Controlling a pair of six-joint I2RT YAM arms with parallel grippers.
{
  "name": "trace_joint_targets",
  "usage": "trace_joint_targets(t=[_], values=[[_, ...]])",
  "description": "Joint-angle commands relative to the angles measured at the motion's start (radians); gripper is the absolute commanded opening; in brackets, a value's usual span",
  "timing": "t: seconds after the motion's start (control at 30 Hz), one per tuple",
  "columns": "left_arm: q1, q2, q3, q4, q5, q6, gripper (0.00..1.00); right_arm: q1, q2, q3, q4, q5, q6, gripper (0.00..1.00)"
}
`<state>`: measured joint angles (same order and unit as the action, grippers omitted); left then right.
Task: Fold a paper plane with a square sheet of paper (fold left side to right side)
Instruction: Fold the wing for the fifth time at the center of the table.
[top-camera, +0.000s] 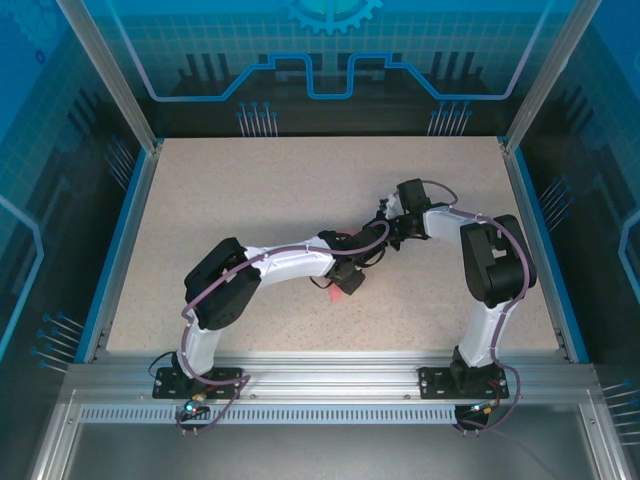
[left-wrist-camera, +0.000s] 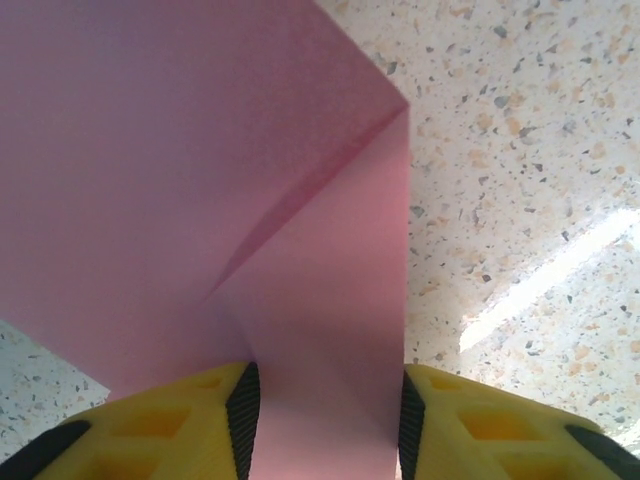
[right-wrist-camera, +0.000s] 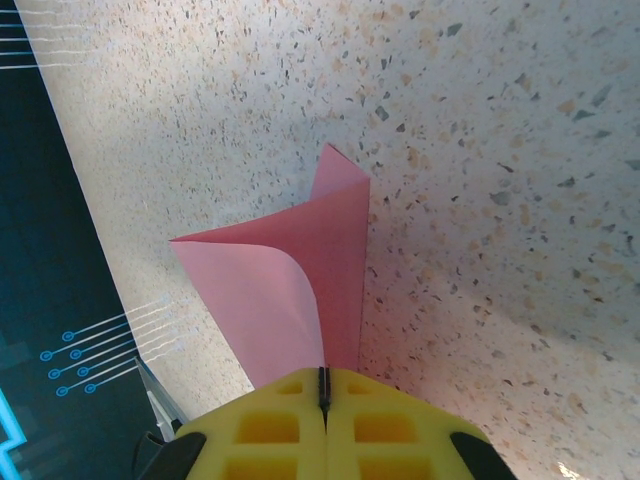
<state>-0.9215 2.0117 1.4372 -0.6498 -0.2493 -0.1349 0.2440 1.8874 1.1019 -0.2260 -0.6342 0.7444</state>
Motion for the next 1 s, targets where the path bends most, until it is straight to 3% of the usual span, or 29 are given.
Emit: trace_joint_targets(t=[0.0, 0.4, 0.6, 0.77, 0.97], values=[[-0.010, 0.016, -0.002, -0.009, -0.016, -0.022, 0.37, 0.017, 0.015, 0.030, -0.042, 0.008, -0.004, 0.00], [-0.008, 0.009, -0.011, 0.007, 0.011, -0.034, 0.15, 0.016, 0.015, 0.051, -0.076, 0.015, -0.046, 0.00], [0.030, -0.029, -0.018, 0.031, 0.125, -0.046, 0.09, -0.004, -0.073, 0.050, -0.100, 0.089, -0.112, 0.29], [0.087, -0.065, -0.033, 0.070, 0.296, -0.072, 0.09, -0.045, -0.221, -0.028, -0.111, 0.216, -0.165, 0.56], [0.164, -0.073, -0.061, 0.147, 0.516, -0.129, 0.09, -0.075, -0.351, -0.163, -0.076, 0.274, -0.198, 0.67]])
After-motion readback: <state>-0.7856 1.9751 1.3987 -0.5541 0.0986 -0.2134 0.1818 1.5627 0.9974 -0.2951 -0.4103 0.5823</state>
